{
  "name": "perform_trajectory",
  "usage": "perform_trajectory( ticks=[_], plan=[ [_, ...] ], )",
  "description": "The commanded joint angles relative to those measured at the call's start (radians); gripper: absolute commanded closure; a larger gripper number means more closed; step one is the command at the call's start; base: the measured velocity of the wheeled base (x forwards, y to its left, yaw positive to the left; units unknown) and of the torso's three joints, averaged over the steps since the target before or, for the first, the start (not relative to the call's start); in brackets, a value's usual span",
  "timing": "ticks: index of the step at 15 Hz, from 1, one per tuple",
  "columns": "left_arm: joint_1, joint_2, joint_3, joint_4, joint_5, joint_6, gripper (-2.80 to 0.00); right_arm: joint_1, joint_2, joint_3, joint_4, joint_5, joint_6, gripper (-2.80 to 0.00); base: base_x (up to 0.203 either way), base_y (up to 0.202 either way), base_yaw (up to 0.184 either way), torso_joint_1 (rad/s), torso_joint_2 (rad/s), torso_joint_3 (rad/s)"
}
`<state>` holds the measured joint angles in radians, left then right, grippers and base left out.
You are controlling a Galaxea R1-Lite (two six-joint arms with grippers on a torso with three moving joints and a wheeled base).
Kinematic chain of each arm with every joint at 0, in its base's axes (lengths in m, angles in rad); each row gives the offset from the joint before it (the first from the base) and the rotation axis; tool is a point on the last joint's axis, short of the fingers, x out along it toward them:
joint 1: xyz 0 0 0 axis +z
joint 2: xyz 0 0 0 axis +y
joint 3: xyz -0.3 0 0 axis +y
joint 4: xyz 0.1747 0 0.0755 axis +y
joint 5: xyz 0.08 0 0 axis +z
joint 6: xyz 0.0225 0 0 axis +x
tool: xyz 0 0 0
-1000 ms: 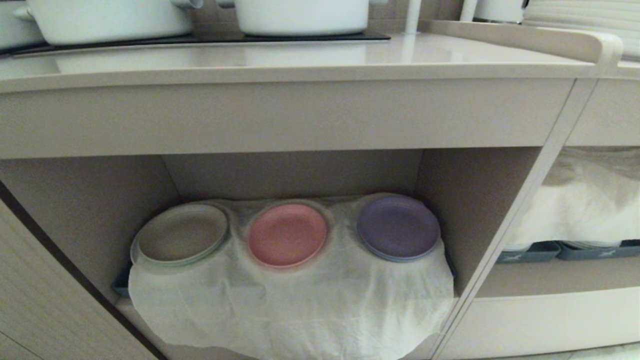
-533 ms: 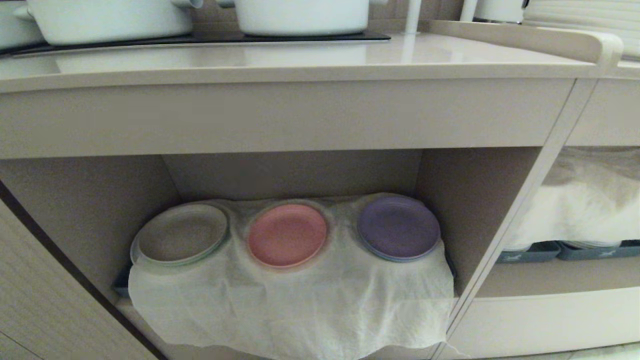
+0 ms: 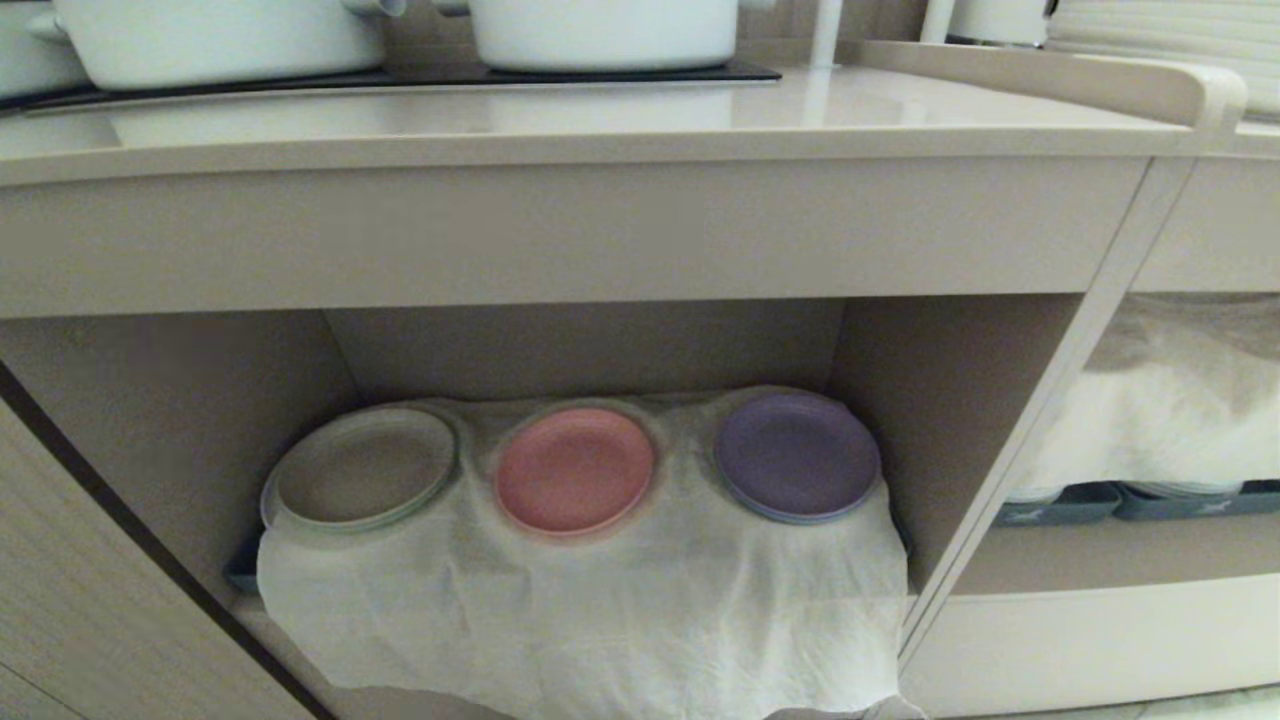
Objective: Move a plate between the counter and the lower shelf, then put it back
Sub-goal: Pick up the plate in the cupboard
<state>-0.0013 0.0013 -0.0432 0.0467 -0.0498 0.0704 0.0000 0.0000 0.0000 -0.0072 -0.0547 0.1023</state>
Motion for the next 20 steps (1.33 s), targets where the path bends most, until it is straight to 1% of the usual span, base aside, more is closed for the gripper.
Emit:
perform_trajectory(
  ticks=[1, 4, 7, 11, 13, 14, 16, 20],
  plan=[
    [0.0, -0.001, -0.027, 0.044, -0.004, -0.001, 0.0, 0.0, 0.0, 0.0, 0.0, -0.001, 0.0, 0.0, 0.0, 0.0, 0.0, 0.0, 0.0, 0.0],
    [0.0, -0.001, -0.037, 0.062, -0.027, -0.005, 0.0, 0.0, 0.0, 0.0, 0.0, -0.001, 0.0, 0.0, 0.0, 0.0, 0.0, 0.0, 0.0, 0.0],
    [0.0, 0.015, -0.068, 0.158, -0.018, -0.034, 0.0, 0.0, 0.0, 0.0, 0.0, -0.001, 0.0, 0.0, 0.0, 0.0, 0.0, 0.0, 0.0, 0.0],
    [0.0, 0.083, -0.069, 0.16, -0.016, -0.043, 0.0, 0.0, 0.0, 0.0, 0.0, -0.001, 0.0, 0.0, 0.0, 0.0, 0.0, 0.0, 0.0, 0.0],
    [-0.002, 0.106, -0.073, 0.153, -0.027, -0.046, 0.0, 0.0, 0.0, 0.0, 0.0, -0.001, 0.0, 0.0, 0.0, 0.0, 0.0, 0.0, 0.0, 0.0],
    [-0.002, 0.109, -0.075, 0.151, -0.041, -0.046, 0.0, 0.0, 0.0, 0.0, 0.0, -0.001, 0.0, 0.0, 0.0, 0.0, 0.0, 0.0, 0.0, 0.0],
    [-0.002, 0.116, -0.102, 0.155, -0.099, -0.046, 0.0, 0.0, 0.0, 0.0, 0.0, -0.001, 0.0, 0.0, 0.0, 0.0, 0.0, 0.0, 0.0, 0.0],
    [-0.001, 0.204, -0.132, 0.152, -0.181, -0.046, 0.0, 0.0, 0.0, 0.0, 0.0, -0.001, 0.0, 0.0, 0.0, 0.0, 0.0, 0.0, 0.0, 0.0]
  ],
)
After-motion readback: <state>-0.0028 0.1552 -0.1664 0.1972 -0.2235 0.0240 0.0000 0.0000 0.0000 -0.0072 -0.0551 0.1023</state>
